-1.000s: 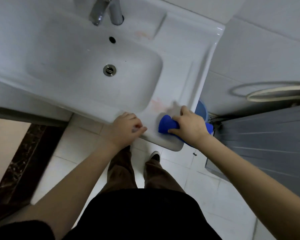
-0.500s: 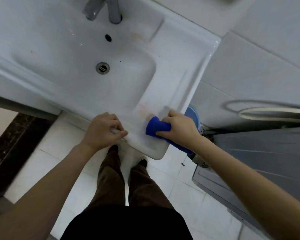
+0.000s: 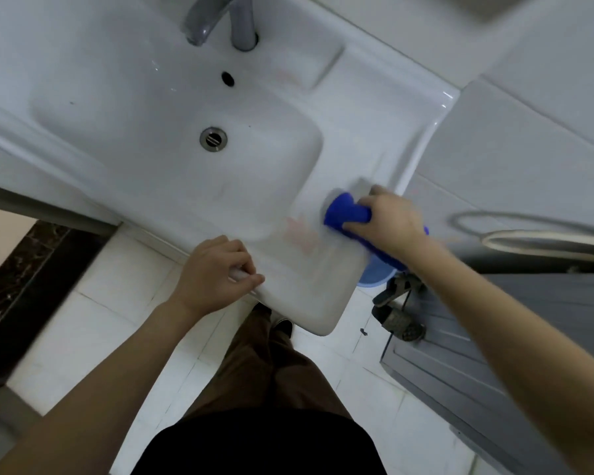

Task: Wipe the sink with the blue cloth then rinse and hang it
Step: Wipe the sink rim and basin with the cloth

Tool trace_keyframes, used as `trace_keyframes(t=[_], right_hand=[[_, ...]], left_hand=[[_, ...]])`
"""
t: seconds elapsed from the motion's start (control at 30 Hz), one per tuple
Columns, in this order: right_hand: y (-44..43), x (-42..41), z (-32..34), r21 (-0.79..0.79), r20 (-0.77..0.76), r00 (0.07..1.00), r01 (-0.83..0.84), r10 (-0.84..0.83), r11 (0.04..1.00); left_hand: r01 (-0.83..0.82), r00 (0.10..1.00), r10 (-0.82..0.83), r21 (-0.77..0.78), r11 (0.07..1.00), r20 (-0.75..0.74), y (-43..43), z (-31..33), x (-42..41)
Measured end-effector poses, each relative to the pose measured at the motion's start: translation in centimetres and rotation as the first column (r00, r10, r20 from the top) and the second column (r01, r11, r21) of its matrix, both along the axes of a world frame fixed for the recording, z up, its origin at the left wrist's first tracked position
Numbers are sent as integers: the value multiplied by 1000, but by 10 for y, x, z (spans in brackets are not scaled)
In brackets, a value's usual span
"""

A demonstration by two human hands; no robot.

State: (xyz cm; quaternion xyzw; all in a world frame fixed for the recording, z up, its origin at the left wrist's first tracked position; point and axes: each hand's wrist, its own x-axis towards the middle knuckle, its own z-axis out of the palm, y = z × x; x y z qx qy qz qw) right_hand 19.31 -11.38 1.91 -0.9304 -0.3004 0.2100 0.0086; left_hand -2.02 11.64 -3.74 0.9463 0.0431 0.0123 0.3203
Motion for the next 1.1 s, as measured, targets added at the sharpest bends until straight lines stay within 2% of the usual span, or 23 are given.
trace_keyframes(t=[0.07, 0.13, 0.3, 0.4, 0.47, 0.6, 0.67, 0.7, 0.73, 0.77, 0.8, 0.83, 0.87, 0.9, 0.93, 0.97, 1.1], right_hand=[[-5, -32, 5, -22, -118, 986, -124, 120, 992], [-5, -14, 2, -28, -125, 982, -144, 139, 989], [-5, 110, -8, -1, 157, 982, 108, -107, 994], [-4, 148, -10, 69, 210, 964, 152, -163, 986], [-4, 142, -11, 100, 231, 950, 193, -211, 976], [-10, 70, -15, 124, 94, 980, 162, -174, 979], [-18, 33, -17, 189, -23, 992, 127, -125, 974], [-23, 19, -16, 261, -89, 984, 171, -152, 950], [-27, 9, -15, 378, -183, 952, 299, -246, 876], [-29, 2, -13, 514, -321, 871, 490, -372, 704], [-31, 0, -9, 600, -472, 743, 665, -474, 445], [-35, 4, -5, 627, -592, 616, 757, -520, 184], [-38, 11, -3, 624, -669, 521, 781, -530, -21], [-42, 21, -4, 619, -707, 464, 770, -533, -151], [-44, 32, -7, 611, -732, 427, 757, -530, -233], [-43, 44, -13, 601, -748, 406, 750, -525, -277], [-26, 98, -41, 573, -766, 354, 755, -536, -320]], left_hand=[[6, 1000, -6, -4, 1000, 8, 0, 1, -1], [6, 1000, -6, -7, 1000, 19, 1, 0, -1], [27, 1000, -27, -7, 1000, 12, 2, -4, -1], [17, 1000, -17, -14, 1000, 7, 1, -9, -2], [19, 1000, -19, -2, 1000, 1, 3, -8, 1], [19, 1000, -19, 10, 1000, -18, 4, -1, 2], [18, 999, -17, 8, 1000, -28, 3, 3, 3], [15, 999, -15, 11, 1000, -32, 2, 4, 3], [12, 999, -12, 17, 1000, -36, 2, 5, 3], [9, 999, -8, 24, 1000, -39, 2, 6, 3], [2, 999, 0, 29, 1000, -39, 1, 6, 3], [-8, 999, 9, 33, 999, -35, 0, 5, 3], [-19, 999, 20, 33, 999, -32, -1, 5, 4], [-31, 999, 32, 33, 999, -30, -3, 5, 4], [-45, 999, 46, 36, 998, -29, -6, 5, 4], [-58, 998, 59, 43, 997, -26, -8, 5, 5], [-89, 996, 89, 97, 991, 14, -9, -3, 8]])
